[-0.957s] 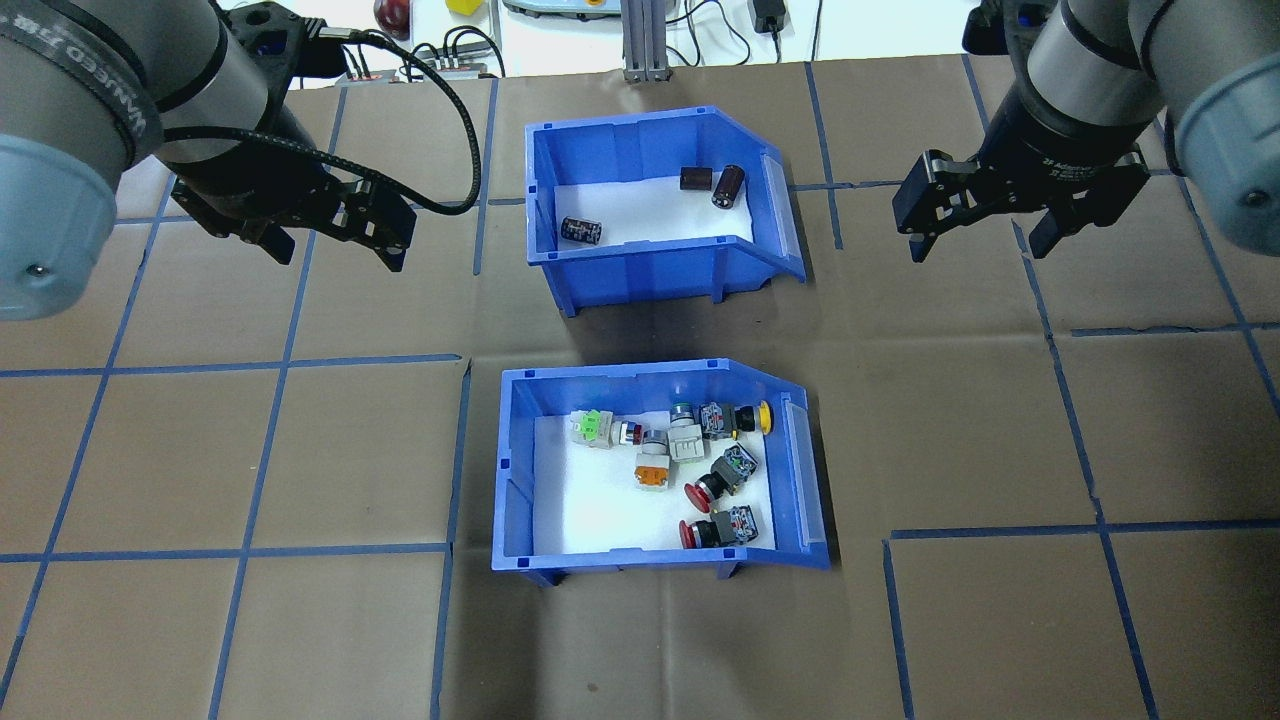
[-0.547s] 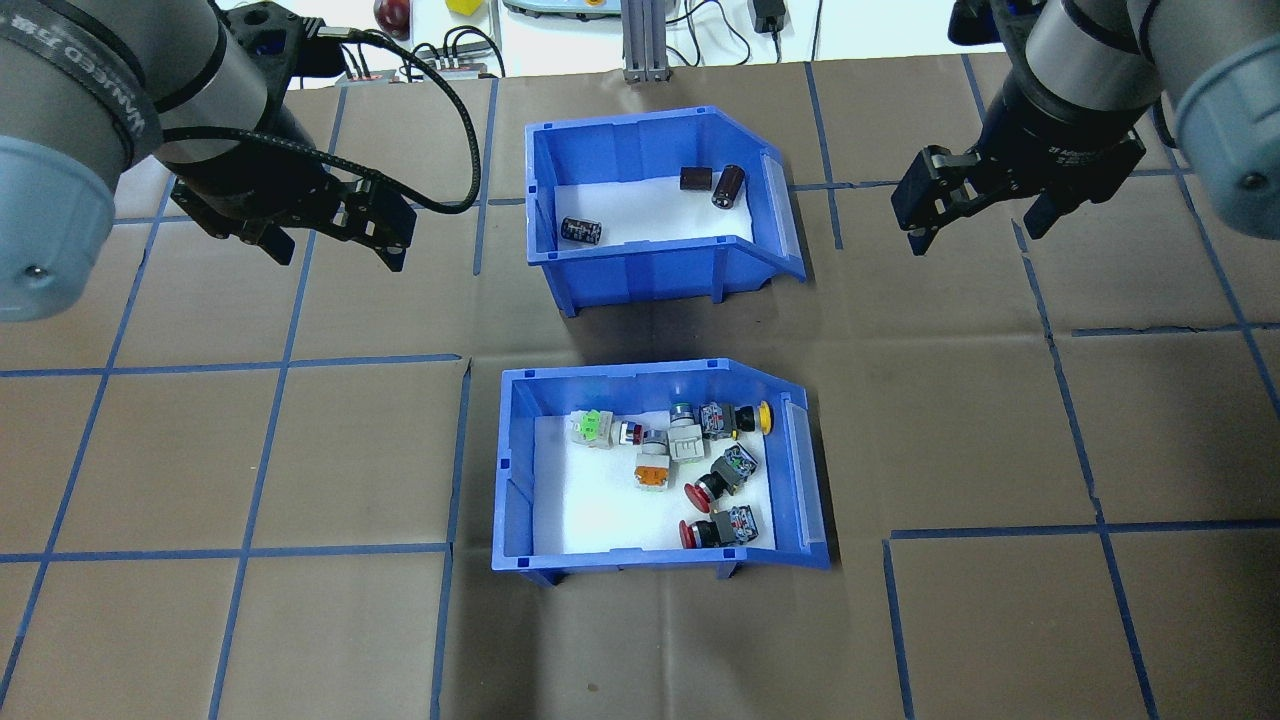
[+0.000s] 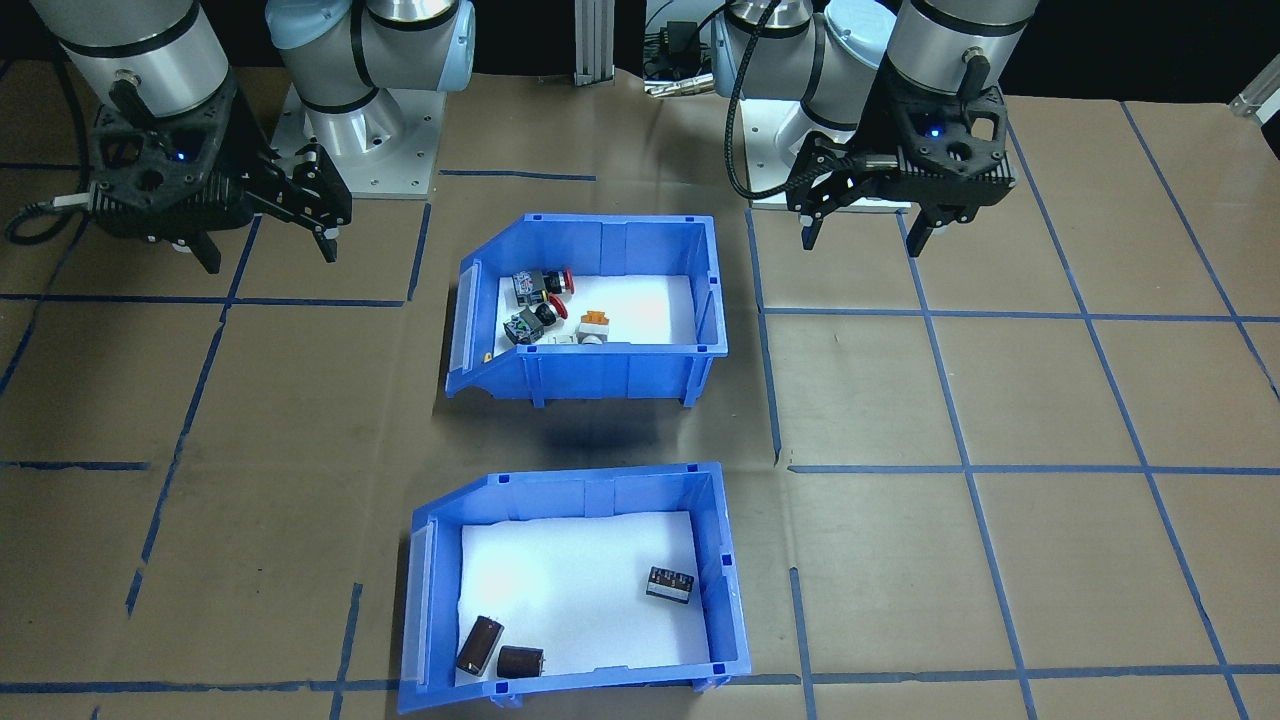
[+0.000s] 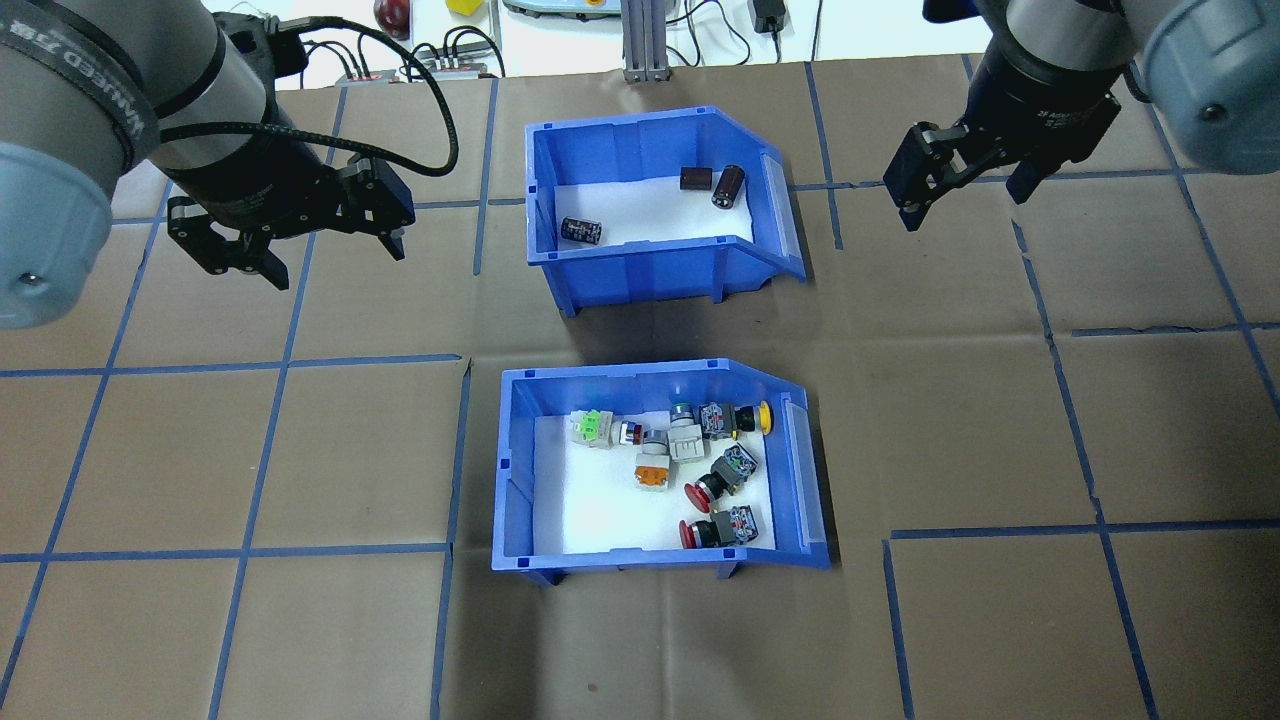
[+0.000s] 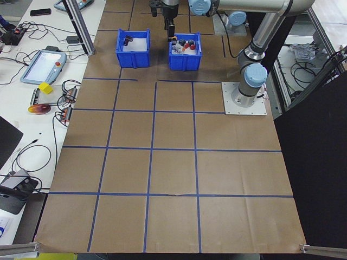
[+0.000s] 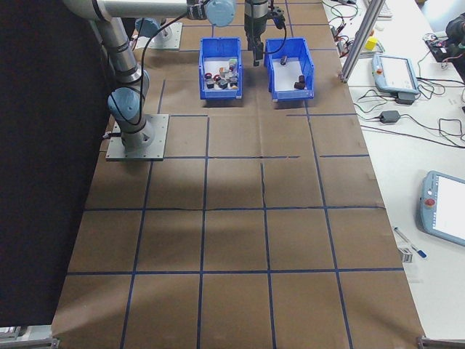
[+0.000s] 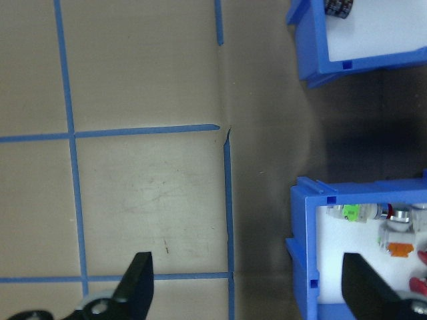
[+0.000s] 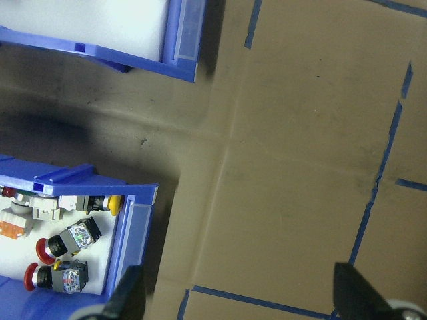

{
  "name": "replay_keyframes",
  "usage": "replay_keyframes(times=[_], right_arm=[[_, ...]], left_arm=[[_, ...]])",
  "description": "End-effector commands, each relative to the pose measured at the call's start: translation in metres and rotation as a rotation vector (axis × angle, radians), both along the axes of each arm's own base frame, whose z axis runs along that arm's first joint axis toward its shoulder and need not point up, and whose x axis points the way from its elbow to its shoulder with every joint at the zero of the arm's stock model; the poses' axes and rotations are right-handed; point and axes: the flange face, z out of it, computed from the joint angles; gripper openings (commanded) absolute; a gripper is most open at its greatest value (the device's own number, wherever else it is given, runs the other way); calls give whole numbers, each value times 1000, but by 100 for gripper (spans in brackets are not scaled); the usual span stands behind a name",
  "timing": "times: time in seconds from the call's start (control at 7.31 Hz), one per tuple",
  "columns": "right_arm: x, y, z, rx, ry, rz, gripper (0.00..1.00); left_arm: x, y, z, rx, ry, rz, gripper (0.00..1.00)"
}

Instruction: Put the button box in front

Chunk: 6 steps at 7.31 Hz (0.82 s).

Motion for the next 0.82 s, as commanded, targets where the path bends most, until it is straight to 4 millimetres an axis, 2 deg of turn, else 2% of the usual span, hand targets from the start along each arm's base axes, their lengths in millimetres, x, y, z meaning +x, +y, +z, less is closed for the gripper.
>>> replay_keyframes(times=[0.0, 0.14, 0.27, 0.41, 0.55, 0.68], right_arm=[[0, -21, -15, -1, 8, 235, 100], [2, -44, -23, -17, 13, 327, 100], [20, -62, -30, -10, 15, 486, 100], [47, -79, -36, -9, 19, 627, 100], [72, -90, -37, -15, 22, 735, 100], [102, -96, -51, -3, 20, 926, 100]], left_arm=[[-2, 21, 2, -3, 29, 294, 99], [-4, 40, -8, 11, 45, 511, 99], [-13, 65, -20, 53, 111, 725, 99], [-31, 86, -38, 118, 155, 906, 99], [-61, 106, -59, 157, 134, 1009, 99], [-93, 126, -69, 154, 131, 1056, 99]])
